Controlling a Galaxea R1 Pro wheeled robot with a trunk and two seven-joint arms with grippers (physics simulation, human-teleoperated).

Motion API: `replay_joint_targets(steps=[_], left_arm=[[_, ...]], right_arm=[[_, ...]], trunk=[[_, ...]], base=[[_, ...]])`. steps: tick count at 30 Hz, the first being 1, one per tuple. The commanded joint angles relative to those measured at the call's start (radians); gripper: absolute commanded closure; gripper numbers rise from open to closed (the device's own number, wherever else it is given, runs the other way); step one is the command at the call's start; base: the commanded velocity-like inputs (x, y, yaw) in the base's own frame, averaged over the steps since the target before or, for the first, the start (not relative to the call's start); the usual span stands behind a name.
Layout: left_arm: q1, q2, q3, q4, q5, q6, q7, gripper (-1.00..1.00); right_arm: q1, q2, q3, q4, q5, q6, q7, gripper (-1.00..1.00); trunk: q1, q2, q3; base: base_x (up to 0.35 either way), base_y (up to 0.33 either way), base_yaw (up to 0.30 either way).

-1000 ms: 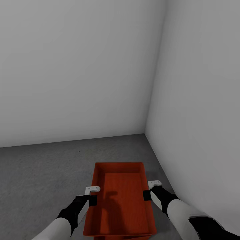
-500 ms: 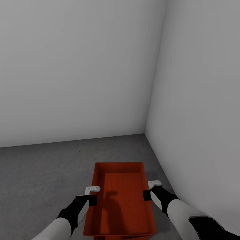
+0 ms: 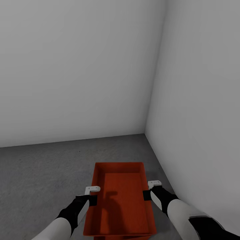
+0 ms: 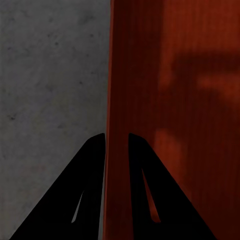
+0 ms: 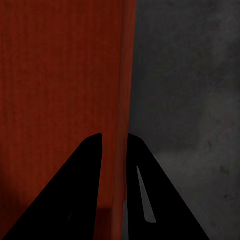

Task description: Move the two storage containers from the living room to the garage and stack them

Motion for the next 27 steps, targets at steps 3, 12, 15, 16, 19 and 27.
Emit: replay_joint_targets(steps=[3, 12, 15, 16, 19, 27], left_arm=[[0.001, 0.011, -0.017, 0.002, 0.028, 0.014, -0.007, 1.0], [0.001, 0.011, -0.017, 0.002, 0.028, 0.015, -0.007, 1.0], [0.001, 0.011, -0.017, 0.002, 0.028, 0.015, -0.007, 1.0], [0.001, 0.011, -0.017, 0.002, 0.028, 0.015, -0.007, 1.0], [0.001, 0.011, -0.017, 0.002, 0.028, 0.015, -0.007, 1.0], [0.001, 0.011, -0.017, 0.002, 0.029, 0.014, -0.007, 1.0]], right_arm=[[-0.001, 0.0, 0.059, -0.005, -0.02, 0.005, 0.004, 1.0], [-0.001, 0.0, 0.059, -0.005, -0.02, 0.005, 0.004, 1.0], [-0.001, 0.0, 0.059, -0.005, -0.02, 0.005, 0.004, 1.0], [-0.001, 0.0, 0.059, -0.005, -0.02, 0.005, 0.004, 1.0], [-0.001, 0.0, 0.059, -0.005, -0.02, 0.005, 0.004, 1.0], [-0.001, 0.0, 0.059, -0.005, -0.02, 0.005, 0.004, 1.0]], trunk=[[0.004, -0.007, -0.004], [0.023, -0.042, -0.02], [0.023, -0.042, -0.02], [0.023, -0.042, -0.02], [0.031, -0.056, -0.026], [0.046, -0.084, -0.038]], base=[[0.0, 0.0, 0.0], [0.0, 0.0, 0.0], [0.0, 0.0, 0.0], [0.0, 0.0, 0.0], [0.0, 0.0, 0.0], [0.0, 0.0, 0.0]])
